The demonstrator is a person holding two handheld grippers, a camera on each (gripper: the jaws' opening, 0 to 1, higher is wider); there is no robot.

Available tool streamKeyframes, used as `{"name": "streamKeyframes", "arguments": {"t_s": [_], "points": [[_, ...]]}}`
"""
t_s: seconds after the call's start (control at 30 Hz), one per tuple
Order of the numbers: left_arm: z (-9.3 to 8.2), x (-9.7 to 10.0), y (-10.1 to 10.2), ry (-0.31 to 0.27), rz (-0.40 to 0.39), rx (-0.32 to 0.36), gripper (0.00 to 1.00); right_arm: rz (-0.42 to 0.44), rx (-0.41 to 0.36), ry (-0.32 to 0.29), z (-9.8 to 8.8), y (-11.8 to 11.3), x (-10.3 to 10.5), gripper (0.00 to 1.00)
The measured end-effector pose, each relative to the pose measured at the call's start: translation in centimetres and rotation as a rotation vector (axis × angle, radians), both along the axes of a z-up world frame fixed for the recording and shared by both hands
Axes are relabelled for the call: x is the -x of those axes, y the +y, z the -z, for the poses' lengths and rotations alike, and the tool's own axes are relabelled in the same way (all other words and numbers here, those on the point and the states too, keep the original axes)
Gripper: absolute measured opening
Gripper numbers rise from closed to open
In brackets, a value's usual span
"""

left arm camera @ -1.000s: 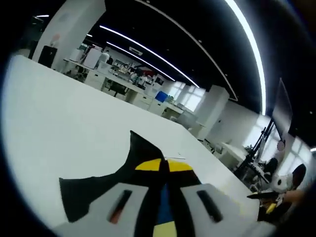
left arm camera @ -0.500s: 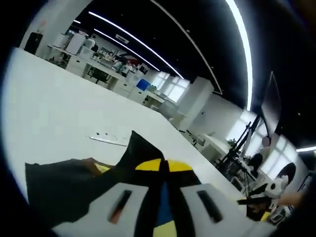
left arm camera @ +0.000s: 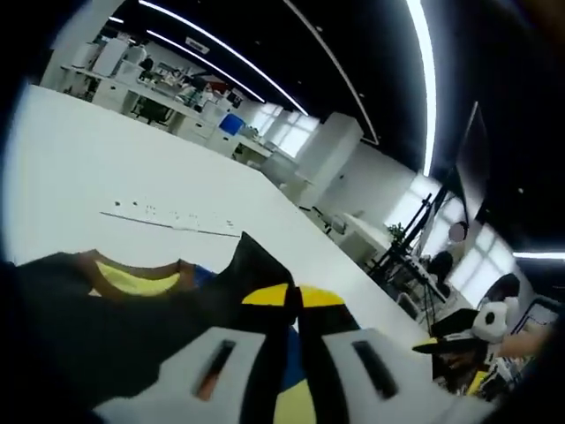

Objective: Fold the garment on the visible template until the final outline fits inside the template.

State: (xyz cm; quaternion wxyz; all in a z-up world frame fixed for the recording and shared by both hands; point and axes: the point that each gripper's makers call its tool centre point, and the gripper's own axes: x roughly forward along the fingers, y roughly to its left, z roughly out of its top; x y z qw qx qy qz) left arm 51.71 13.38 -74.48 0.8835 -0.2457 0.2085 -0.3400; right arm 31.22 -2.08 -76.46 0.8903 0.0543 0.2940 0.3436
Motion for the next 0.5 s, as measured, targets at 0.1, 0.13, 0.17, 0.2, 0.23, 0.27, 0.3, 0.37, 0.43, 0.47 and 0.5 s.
{"name": "streamKeyframes", "arguments": {"t_s": [0.1,0.13,0.17,0.2,0.23,0.27,0.3,0.37,0.43,0.47,0.5], "points": [[1.1,0.2,-0.7,0.020,0.019,-0.022,0.00,-0.005,0.002,0.009,0.3,0.1,0.2,0.99],[1.3,0.3,-0.9,0.023,0.025,-0.026,0.00,-0.006,0.002,0.011,0.3,0.1,0.2,0.99],[1.7,0.2,-0.7,0.024,0.027,-0.027,0.00,-0.005,0.000,0.013,0.4,0.1,0.3,0.99],[2.0,0.2,-0.8,0.022,0.034,-0.034,0.00,-0.005,0.000,0.014,0.4,0.1,0.3,0.99],[1.8,0.3,-0.9,0.016,0.039,-0.046,0.00,-0.005,-0.001,0.014,0.4,0.1,0.2,0.99],[1.8,0.3,-0.9,0.011,0.041,-0.052,0.00,-0.004,-0.002,0.014,0.5,0.0,0.2,0.99],[1.9,0.2,-0.8,-0.003,0.051,-0.065,0.00,-0.004,-0.002,0.014,0.5,0.0,0.2,0.99],[2.1,0.2,-0.8,-0.015,0.045,-0.093,0.00,-0.006,-0.001,0.016,0.5,0.1,0.2,0.99],[2.1,0.5,-1.0,-0.012,0.066,-0.092,0.01,-0.007,0.000,0.018,0.6,0.1,0.2,0.99],[2.1,0.6,-1.1,-0.010,0.071,-0.088,0.01,-0.007,-0.001,0.017,0.6,0.1,0.2,0.99],[2.1,0.6,-1.0,-0.016,0.071,-0.091,0.04,-0.007,-0.002,0.017,0.5,0.2,0.2,0.99]]}}
